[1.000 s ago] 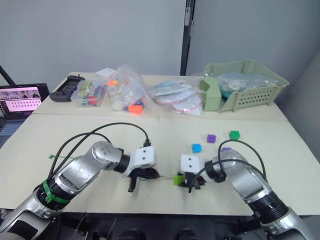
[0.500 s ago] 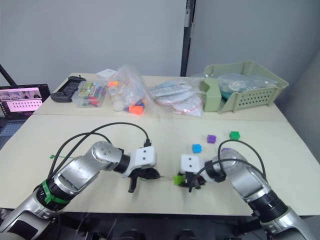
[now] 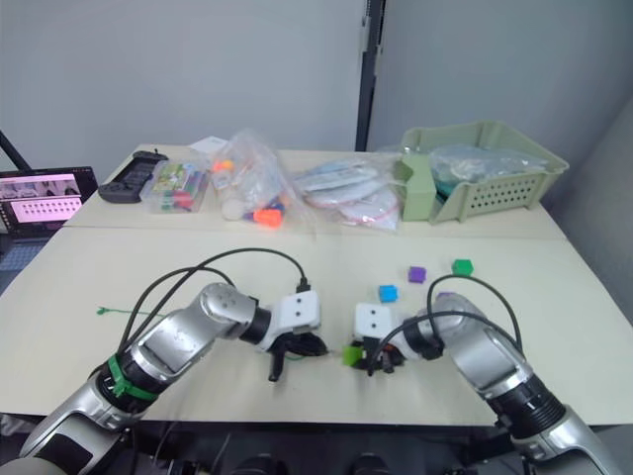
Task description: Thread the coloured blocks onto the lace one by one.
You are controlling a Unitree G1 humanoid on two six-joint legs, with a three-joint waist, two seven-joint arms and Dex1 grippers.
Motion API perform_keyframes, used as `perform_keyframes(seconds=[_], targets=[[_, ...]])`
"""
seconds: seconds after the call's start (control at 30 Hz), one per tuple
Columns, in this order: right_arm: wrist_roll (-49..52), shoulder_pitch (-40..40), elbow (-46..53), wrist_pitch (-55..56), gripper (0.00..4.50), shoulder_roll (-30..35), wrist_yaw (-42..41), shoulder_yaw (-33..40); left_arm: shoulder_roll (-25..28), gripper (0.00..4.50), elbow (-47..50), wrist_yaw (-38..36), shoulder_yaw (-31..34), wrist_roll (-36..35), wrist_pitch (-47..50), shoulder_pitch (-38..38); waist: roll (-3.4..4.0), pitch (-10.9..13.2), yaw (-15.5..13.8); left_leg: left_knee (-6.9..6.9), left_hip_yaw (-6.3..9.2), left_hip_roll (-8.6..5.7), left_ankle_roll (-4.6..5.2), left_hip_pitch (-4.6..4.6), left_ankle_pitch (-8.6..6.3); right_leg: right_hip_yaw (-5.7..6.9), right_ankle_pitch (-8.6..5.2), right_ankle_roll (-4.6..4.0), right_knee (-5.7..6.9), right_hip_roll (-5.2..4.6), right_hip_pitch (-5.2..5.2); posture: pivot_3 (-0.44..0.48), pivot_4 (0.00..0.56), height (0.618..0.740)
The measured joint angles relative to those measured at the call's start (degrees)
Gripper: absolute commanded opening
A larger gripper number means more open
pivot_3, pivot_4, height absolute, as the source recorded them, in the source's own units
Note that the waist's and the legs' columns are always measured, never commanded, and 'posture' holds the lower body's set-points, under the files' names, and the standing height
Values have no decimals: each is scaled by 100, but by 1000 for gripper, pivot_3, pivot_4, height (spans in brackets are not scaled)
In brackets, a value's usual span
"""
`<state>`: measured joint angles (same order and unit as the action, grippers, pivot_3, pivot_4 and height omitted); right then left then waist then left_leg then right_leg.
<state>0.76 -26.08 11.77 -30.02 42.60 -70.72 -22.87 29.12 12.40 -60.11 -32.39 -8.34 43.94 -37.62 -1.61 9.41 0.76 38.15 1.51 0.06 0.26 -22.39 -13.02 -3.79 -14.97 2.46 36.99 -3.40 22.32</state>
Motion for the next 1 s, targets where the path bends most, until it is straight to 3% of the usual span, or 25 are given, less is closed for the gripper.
perform_keyframes(seconds=[0.1, 0.37, 0.67, 0.87, 1.0], targets=[[-15, -1, 41, -78, 1309, -39, 23, 1, -379, 0, -304, 98, -69, 81, -103, -3, 0, 0, 6, 0, 0, 0, 0, -1, 0, 0, 0, 0, 0, 1, 2, 0, 150, 740], [-17, 32, 133, -293, 1309, 20, 67, 35, -640, 0, -662, 57, -33, 163, -331, -27, -1, -2, -52, 5, 0, -9, 0, 5, 0, -1, -1, 4, -7, -9, -14, 0, 150, 740], [-15, 76, 237, -292, 1309, -33, 173, 2, -425, 2921, -606, -141, 264, -16, -640, 1, -1, -2, 31, -6, 8, 0, 0, 4, 0, -1, -1, 3, -4, -2, -2, 0, 150, 740], [0, 118, 305, -292, 1309, -18, 240, -13, 336, 2921, -406, -469, 728, -278, -909, 636, 1, -3, 59, -26, 16, 3, 0, 13, 0, -4, -3, -1, -3, -4, 3, 0, 150, 740], [-2, 117, 307, -314, 1309, 46, 237, -2, 210, 2921, -566, -347, 727, -227, -1333, 1086, -6, -1, 3, -25, 18, 3, 0, 12, 0, -4, -2, -2, -13, -6, -2, 0, 150, 740]])
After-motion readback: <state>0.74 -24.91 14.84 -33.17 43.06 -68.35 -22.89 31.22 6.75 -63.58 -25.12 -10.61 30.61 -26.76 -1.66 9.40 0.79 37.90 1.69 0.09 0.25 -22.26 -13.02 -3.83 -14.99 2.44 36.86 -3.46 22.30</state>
